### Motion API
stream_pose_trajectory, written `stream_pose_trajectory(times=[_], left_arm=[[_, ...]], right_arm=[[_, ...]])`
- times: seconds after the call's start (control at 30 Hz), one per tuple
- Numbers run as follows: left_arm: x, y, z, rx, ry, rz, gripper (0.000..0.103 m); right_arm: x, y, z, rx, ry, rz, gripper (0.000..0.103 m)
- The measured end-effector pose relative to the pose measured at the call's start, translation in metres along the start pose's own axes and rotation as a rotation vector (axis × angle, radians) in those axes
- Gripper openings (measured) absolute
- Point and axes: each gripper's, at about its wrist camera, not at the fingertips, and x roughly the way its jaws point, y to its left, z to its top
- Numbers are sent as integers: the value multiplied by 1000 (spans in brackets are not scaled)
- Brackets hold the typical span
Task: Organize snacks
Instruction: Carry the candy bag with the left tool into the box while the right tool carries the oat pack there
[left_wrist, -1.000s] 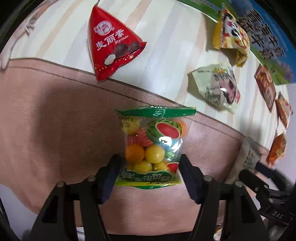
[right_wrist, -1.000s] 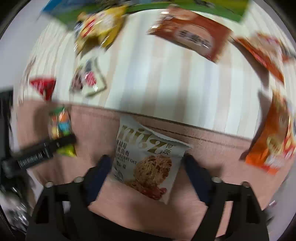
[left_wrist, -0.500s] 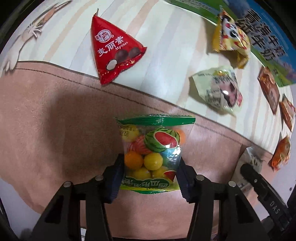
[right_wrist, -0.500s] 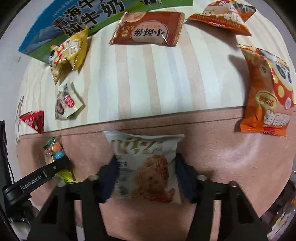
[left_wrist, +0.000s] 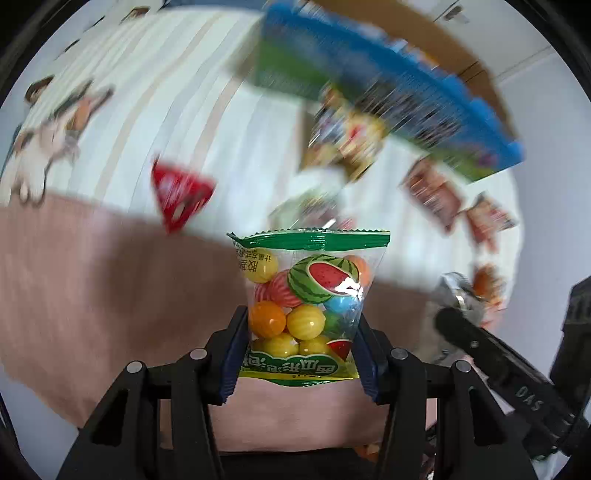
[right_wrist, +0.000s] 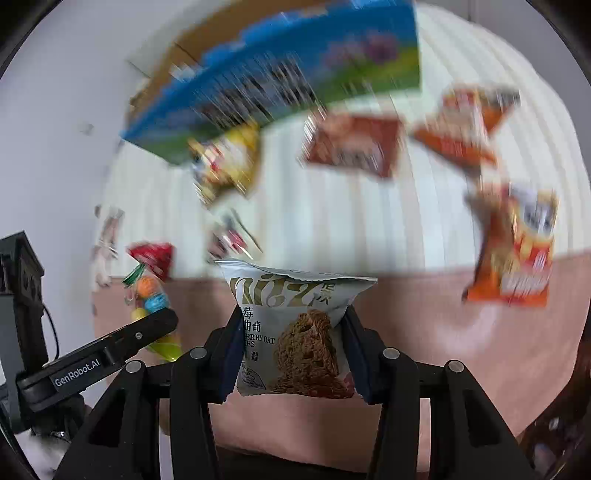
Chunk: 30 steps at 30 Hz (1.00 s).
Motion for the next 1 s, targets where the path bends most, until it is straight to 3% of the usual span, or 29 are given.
stream_pose_trajectory(times=[0.07, 0.27, 0.5, 0.77, 1.0], left_arm=[[-22, -32, 27, 15, -30, -30, 49], [-68, -71, 102, 67, -111, -78, 49], [-64, -114, 200, 138, -143, -27, 49], [-5, -110, 298, 123, 25, 61, 49], [35, -95, 326, 72, 113, 87, 49]], right_arm=[[-17, 9, 19, -24, -23, 14, 52], [-61, 26, 76, -72, -99, 46, 52], [-84, 46, 155, -111, -167, 59, 52], [-40, 58, 247, -116, -131, 23, 52], [26, 55, 277, -124, -8, -11, 52]])
